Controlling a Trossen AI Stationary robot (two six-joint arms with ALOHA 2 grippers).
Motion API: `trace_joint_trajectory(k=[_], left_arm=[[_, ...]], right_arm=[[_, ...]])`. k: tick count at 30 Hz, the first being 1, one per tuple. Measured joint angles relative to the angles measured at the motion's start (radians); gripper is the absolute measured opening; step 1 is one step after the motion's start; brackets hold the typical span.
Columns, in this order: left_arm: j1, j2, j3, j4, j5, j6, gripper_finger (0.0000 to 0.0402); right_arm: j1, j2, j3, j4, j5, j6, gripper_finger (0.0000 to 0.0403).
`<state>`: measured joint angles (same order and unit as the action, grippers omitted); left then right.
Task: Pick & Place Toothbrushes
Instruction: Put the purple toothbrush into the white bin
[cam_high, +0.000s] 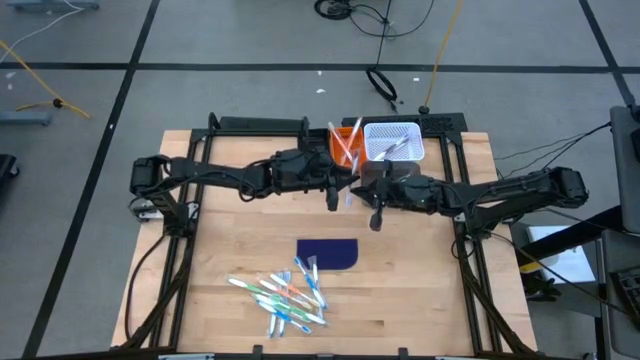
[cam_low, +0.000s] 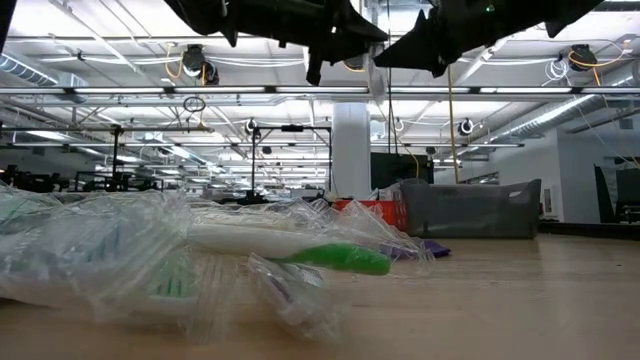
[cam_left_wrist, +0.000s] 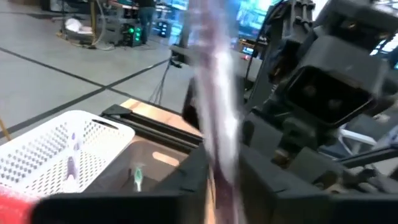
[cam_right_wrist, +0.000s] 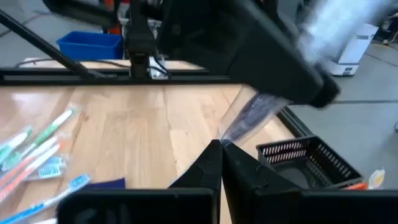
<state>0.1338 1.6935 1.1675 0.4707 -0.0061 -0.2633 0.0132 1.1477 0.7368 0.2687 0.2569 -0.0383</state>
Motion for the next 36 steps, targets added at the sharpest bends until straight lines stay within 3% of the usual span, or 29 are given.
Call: trace_joint_trajectory(k=[2,8,18,26,31,36], left_arm=[[0.007,-0.002,0.0,0.01,0.021,0.003,0.0017],[0.027,-0.002,0.0,-0.001,0.025,-0.005,0.0008],[0.079,-0.003,0.0,0.007,0.031,0.036,0.0007],[0.17,0.011,0.007,0.041,0.028,0.06,0.0007],[0.208,0.124,0.129,0.006,0.027,0.066,0.0007],[0.236,0.28,0.365,-0.16,0.041,0.107,0.0007]], right_arm=[[0.0,0.0,0.0,-0.001,0.003,0.0,0.0],[0.0,-0.001,0.0,-0.025,0.003,-0.004,0.0015],[0.009,0.0,-0.006,-0.178,-0.008,0.067,0.0132],[0.063,0.0,-0.149,-0.024,-0.08,0.163,0.0164],[0.099,0.0,-0.233,0.109,-0.079,0.185,0.0159],[0.131,0.0,-0.26,0.132,-0.078,0.205,0.0152]])
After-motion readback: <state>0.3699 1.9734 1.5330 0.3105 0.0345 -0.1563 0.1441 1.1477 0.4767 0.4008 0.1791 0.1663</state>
